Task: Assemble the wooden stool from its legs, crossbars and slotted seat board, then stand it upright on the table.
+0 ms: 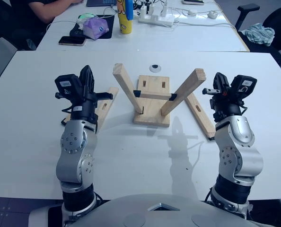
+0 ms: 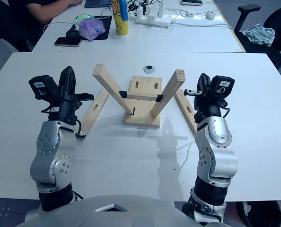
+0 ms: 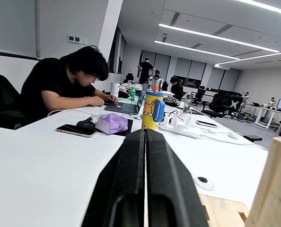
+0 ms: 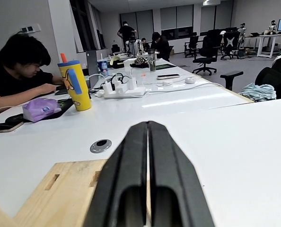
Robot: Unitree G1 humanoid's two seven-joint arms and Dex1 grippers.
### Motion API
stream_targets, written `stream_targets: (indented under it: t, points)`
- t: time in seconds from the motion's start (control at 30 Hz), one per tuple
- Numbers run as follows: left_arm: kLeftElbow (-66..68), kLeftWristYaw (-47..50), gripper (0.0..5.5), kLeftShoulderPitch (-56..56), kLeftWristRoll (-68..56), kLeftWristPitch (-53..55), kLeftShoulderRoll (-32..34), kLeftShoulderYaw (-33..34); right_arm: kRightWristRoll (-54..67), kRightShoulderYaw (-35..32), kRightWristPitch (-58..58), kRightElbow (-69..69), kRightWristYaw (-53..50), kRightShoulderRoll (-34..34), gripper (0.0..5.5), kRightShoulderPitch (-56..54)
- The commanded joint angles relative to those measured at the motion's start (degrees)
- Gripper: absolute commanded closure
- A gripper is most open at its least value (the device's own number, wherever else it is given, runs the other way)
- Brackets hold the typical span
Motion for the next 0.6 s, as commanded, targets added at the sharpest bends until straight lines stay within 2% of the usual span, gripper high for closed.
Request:
stream_targets:
  t: [0.03,0.1,0.2,0.47,0.6]
  points:
    - [1.1,-7.5,5.49,-1.5,0.5,1.6,3.6,-10.9,-1.3,11.7,-2.5,-4.0,6.7,-3.8,5.5,0.0]
    - [1.6,-9.5,5.49,-2.0,0.5,2.8,4.0,-15.3,-2.1,14.2,-2.3,-3.3,7.5,-4.5,5.5,0.5]
    - [2.0,-8.7,5.49,-1.4,0.3,4.6,3.9,-15.4,-4.2,12.7,-0.9,-0.6,5.7,-5.4,5.5,1.2]
    - [4.3,-1.2,5.49,3.4,3.9,10.7,4.8,-4.2,-6.9,7.5,2.5,2.6,2.3,-6.0,5.5,1.0]
    - [2.2,4.1,5.49,3.5,7.4,7.5,4.4,2.1,-6.6,3.6,2.7,3.3,0.5,-4.9,5.5,0.2]
